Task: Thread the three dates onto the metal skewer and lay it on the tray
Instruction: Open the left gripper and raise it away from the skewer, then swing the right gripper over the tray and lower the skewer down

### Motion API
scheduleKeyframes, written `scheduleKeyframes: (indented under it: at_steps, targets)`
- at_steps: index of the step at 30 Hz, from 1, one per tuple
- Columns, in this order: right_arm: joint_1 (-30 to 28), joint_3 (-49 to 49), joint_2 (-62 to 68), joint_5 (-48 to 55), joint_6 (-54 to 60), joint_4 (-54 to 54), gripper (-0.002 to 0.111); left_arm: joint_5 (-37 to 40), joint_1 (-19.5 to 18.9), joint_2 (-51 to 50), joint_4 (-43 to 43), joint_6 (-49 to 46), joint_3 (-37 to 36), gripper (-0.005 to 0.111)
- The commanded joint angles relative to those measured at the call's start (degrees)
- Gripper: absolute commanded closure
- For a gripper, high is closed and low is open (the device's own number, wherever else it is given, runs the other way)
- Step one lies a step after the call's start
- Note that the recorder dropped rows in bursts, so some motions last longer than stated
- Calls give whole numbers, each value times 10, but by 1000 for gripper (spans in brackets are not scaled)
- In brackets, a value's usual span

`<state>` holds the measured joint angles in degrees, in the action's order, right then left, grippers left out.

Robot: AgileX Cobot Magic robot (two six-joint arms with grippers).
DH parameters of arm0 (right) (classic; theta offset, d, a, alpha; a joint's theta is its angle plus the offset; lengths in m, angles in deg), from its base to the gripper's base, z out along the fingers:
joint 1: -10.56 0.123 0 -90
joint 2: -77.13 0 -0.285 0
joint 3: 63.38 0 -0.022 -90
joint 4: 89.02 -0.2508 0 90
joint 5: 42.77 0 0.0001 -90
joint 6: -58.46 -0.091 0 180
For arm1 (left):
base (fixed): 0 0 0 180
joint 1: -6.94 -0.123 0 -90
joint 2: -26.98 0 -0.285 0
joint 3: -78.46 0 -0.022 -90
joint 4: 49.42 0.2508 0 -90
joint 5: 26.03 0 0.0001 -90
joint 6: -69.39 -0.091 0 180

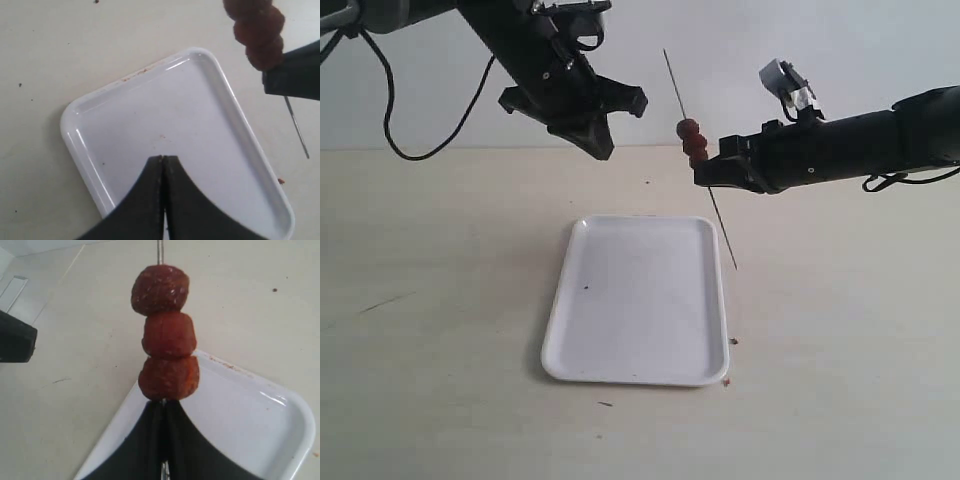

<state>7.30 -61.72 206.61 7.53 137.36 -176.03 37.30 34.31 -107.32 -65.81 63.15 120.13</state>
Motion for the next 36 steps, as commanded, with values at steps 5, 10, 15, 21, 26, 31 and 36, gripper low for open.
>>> scheduleKeyframes:
  at_steps: [5, 10, 15, 21, 26, 31, 36]
  targets:
    - [-1, -3, -3, 2, 6, 0, 108, -187, 5, 118, -44, -121, -221, 107]
    - [-1, -2, -3, 3, 4, 0, 108, -354, -16, 203, -43, -150, -382, 107]
    - [-1, -2, -3, 3, 4, 0, 108, -538, -41, 327, -53, -162, -516, 107]
    - [-1, -2, -3, 5, -36, 36, 108, -633, -56, 514, -35, -163, -621, 107]
    - [-1, -2, -14, 26, -47, 54, 108, -669, -56, 650, -8, -163, -683, 107]
    - [52, -2, -61, -38, -168, 142, 108, -754, -56, 756, -3, -157, -758, 107]
    - [163, 5, -93, -198, -446, 372, 108, -803, -56, 767, -3, -158, -783, 107]
